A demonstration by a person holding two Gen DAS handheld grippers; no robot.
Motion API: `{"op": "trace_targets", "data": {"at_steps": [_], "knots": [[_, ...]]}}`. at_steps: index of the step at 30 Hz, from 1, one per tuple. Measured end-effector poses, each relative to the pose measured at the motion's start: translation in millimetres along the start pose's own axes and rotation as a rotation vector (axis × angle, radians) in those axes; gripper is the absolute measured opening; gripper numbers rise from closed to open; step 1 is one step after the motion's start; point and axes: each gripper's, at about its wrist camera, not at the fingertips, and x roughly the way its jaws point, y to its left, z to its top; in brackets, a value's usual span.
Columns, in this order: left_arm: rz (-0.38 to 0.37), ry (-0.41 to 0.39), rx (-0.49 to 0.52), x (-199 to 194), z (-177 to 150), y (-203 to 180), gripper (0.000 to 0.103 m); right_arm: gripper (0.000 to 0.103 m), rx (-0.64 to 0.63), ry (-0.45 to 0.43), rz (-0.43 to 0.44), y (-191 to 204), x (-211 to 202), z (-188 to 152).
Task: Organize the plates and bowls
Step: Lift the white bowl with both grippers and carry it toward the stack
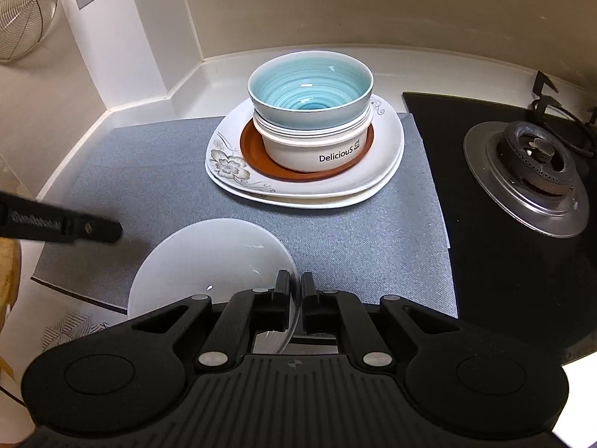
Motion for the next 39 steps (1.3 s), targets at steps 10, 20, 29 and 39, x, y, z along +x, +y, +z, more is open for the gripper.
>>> {"op": "trace_targets", "data": {"at_steps": [10,20,29,39], "knots": [[0.005,0.029,0.027,19.0,-0.9,-11.6,0.045,0.011,0.083,0.027,0.03,-12.7,1.0,-1.2],[0.055,0.034,0.096,22.7,-0.4,-19.2,0.061,0.021,0.134,0.106,0.046,-17.9,15.2,-9.9],[-0.056,-0.014,0.075,-1.7,2.8,-15.7,0.085,0.021,0.131,0.141,0.057,-16.2,25.3,-11.6],[-0.087,0.095,0.13,36.8,-7.7,-40.5,0.009,0.013,0.119,0.125,0.071,-13.5,23.1,-11.0]]}}
